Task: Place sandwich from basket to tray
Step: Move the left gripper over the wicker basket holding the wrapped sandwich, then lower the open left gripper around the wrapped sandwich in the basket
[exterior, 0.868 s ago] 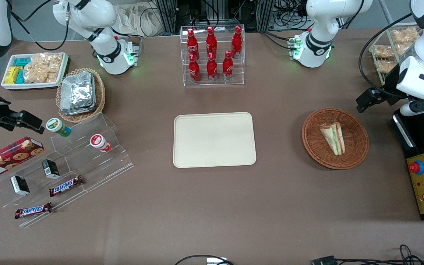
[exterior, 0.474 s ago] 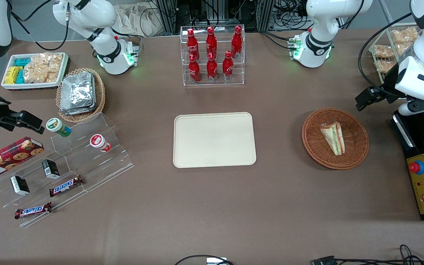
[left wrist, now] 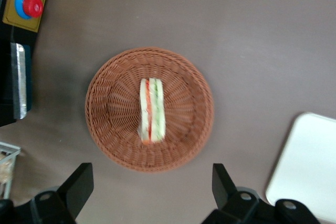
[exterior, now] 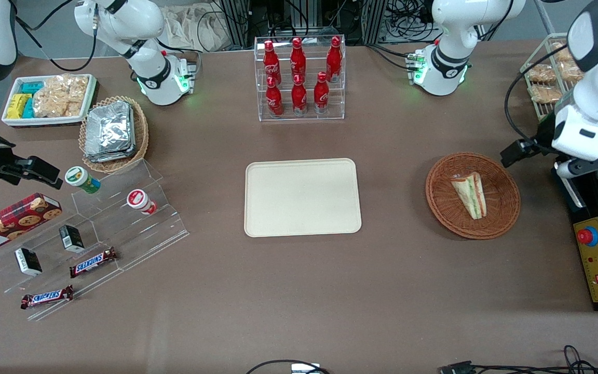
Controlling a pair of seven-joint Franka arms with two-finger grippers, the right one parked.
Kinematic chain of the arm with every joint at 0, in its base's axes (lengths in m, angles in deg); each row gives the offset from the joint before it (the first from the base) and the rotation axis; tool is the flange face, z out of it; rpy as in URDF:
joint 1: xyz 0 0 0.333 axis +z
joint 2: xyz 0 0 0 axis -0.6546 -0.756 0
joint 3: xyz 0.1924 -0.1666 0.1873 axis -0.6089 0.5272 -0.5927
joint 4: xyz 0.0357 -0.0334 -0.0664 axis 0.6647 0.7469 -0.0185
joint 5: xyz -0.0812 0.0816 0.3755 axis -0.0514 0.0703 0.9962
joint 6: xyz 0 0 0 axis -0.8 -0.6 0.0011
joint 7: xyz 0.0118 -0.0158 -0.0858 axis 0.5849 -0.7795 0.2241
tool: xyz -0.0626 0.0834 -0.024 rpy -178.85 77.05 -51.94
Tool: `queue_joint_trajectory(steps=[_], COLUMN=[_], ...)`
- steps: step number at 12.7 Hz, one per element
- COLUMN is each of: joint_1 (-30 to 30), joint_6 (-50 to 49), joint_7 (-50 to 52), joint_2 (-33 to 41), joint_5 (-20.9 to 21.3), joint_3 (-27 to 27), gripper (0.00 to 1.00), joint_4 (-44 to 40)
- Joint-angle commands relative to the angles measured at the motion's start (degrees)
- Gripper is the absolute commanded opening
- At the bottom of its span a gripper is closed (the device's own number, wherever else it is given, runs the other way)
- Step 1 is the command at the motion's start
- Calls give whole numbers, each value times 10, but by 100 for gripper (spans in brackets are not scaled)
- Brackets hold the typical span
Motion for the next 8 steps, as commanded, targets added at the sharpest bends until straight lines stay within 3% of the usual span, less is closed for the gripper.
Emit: queue_joint_trajectory(steps=[1,5,8], joint_1=[1,2,0], joint_6=[130,313,354], joint_7=[-1,0,1], joint_2=[33,-20,-66], joint_5=[1,1,-3], joint_3=[-26,-33,-33], gripper=[100,100,100], joint_4=[142,246,249])
